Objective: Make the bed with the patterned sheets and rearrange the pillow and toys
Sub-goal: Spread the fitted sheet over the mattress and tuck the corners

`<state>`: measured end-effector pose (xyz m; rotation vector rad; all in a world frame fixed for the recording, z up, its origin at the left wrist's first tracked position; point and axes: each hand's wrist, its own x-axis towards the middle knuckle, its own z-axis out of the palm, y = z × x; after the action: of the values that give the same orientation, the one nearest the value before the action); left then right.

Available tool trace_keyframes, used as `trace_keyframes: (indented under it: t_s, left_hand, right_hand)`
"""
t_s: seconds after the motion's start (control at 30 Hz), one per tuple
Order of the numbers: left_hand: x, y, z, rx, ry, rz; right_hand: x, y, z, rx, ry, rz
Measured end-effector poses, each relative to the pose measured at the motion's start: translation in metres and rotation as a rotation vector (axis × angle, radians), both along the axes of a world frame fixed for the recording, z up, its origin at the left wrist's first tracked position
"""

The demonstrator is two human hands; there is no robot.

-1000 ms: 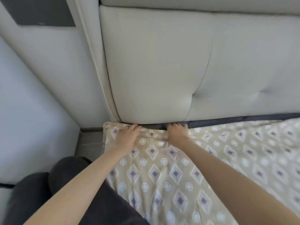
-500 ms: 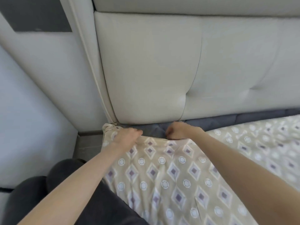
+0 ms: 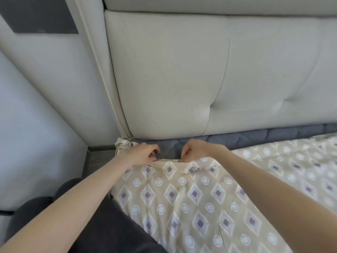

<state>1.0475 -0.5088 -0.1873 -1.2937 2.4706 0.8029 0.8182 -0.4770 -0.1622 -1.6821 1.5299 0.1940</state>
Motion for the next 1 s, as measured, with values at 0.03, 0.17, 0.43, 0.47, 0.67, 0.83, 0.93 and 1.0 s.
trace_keyframes:
  t_s: [0.03, 0.17, 0.43, 0.47, 0.67, 0.83, 0.93, 1.0]
  left_hand:
    - [0.0, -0.003, 0.001, 0.029, -0.016, -0.003]
    - [0.003, -0.01, 0.007, 0.104, -0.067, -0.031]
    - [-0.004, -0.005, 0.013, -0.164, -0.221, -0.059]
    - [-0.004, -0.004, 0.015, -0.219, -0.195, -0.01]
    - [0.004, 0.01, 0.018, -0.578, -0.153, 0.05]
    - [0.018, 0.018, 0.027, -0.861, -0.05, 0.067]
    - [0.02, 0.02, 0.03, -0.96, -0.067, 0.037]
    - [0.022, 0.021, 0.031, -0.986, -0.047, 0.002]
  right_hand:
    - [0.001, 0.0, 0.002, -0.073, -0.028, -0.032]
    - [0.003, -0.001, 0.004, -0.299, 0.047, 0.001]
    - [0.003, 0.007, -0.012, -0.174, 0.123, 0.083]
    - [0.002, 0.008, -0.014, -0.154, 0.114, 0.06]
    - [0.008, 0.009, -0.026, -0.087, 0.078, 0.054]
    - [0.016, 0.006, -0.021, -0.301, 0.096, -0.012]
    - [0.014, 0.004, -0.01, -0.426, 0.083, -0.089]
    - [0.015, 0.007, -0.004, -0.561, 0.135, -0.063]
